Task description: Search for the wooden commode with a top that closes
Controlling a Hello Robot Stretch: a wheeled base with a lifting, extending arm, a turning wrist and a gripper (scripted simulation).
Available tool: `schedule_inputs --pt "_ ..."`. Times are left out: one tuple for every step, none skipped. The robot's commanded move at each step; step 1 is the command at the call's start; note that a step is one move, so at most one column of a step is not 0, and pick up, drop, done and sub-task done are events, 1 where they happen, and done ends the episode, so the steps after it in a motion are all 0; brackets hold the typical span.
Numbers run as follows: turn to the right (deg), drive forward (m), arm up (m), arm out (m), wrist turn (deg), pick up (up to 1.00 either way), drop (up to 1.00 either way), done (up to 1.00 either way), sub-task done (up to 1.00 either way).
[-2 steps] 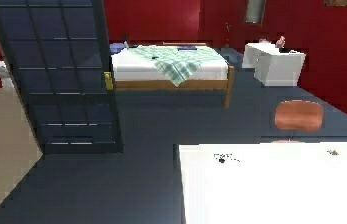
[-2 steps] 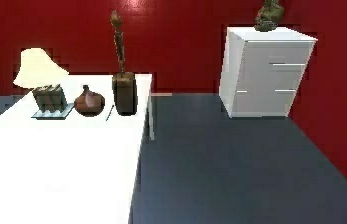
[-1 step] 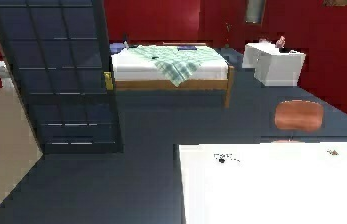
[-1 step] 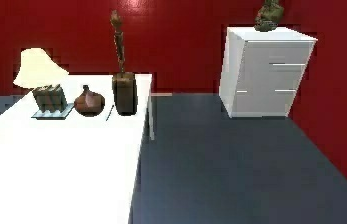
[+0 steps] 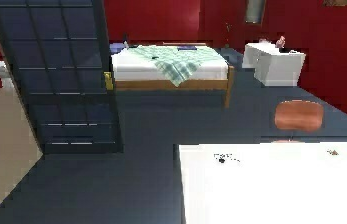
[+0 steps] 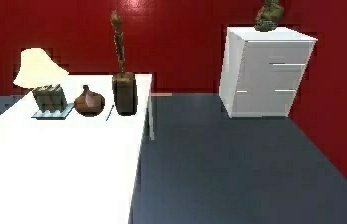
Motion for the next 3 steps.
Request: schedule_inputs --pt "45.0 0.0 0.0 0.0 0.0 0.0 0.0 0.0 0.0" --pt "27.0 0.0 0.0 0.0 0.0 0.0 0.0 0.0 0.0" --pt "-45.0 0.0 0.0 0.0 0.0 0.0 0.0 0.0 0.0"
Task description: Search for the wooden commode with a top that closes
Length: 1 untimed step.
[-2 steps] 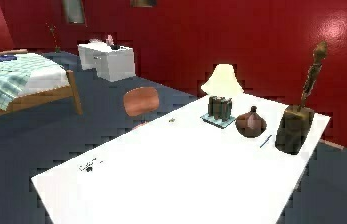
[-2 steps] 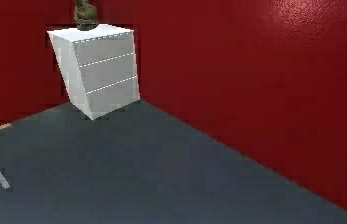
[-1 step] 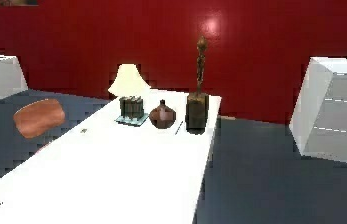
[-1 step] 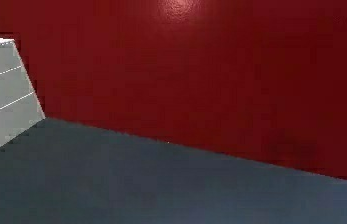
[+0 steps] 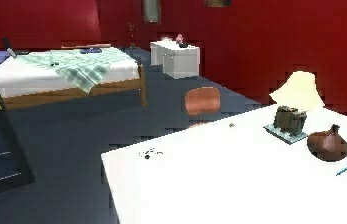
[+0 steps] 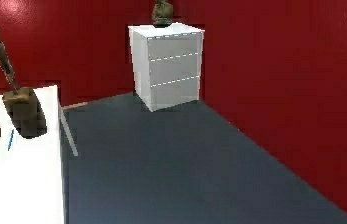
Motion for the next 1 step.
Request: schedule_inputs --pt "45.0 0.0 0.0 0.0 0.0 0.0 0.0 0.0 0.0"
